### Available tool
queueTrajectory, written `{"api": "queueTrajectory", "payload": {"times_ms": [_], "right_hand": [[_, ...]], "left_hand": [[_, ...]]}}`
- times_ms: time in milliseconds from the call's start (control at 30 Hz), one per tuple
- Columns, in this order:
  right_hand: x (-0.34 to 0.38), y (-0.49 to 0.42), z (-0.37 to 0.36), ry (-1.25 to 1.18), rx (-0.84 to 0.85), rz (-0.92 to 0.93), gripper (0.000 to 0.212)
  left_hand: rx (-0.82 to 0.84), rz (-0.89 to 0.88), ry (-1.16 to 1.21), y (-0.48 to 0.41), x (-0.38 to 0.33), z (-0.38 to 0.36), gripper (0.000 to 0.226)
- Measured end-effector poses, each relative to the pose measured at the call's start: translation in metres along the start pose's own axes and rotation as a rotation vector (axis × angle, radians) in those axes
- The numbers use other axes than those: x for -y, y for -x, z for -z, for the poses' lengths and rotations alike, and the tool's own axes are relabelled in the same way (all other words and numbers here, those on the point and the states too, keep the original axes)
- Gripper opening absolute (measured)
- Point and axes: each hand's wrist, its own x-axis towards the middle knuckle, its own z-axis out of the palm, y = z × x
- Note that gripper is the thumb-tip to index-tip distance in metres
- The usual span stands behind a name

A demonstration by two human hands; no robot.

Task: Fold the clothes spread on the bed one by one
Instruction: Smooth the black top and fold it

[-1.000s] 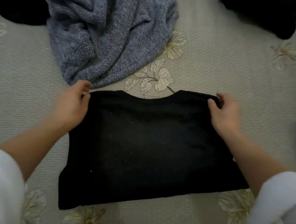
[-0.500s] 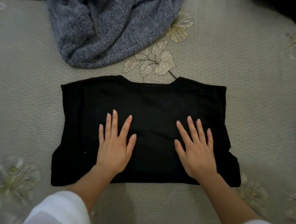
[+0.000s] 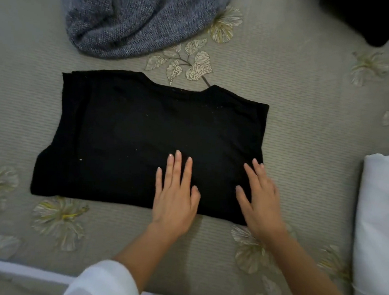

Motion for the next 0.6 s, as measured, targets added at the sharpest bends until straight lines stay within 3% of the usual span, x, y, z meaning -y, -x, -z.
{"api": "queueTrajectory", "payload": {"times_ms": [133,367,500,600], "right_hand": [[-0.009,-0.021,0.017,-0.353,-0.209,-0.173,0.051],[-0.019,-0.039,0.013,-0.159,-0.203,-0.173,0.049],[-0.013,-0.051,0.018,-0.374,-0.213,-0.284,0.044],[-0.005,-0.067,0.025,-0.548,-0.12,-0.328,0.049]], "left_hand": [[0.047,-0.162,-0.048,0.011,-0.033,-0.015,0.063],[0.062,-0.152,0.001,0.014,-0.043,-0.029,0.063],[0.127,-0.177,0.073,0.014,-0.041,-0.03,0.077],[0.176,-0.237,0.007,0.013,-0.042,-0.034,0.099]]}}
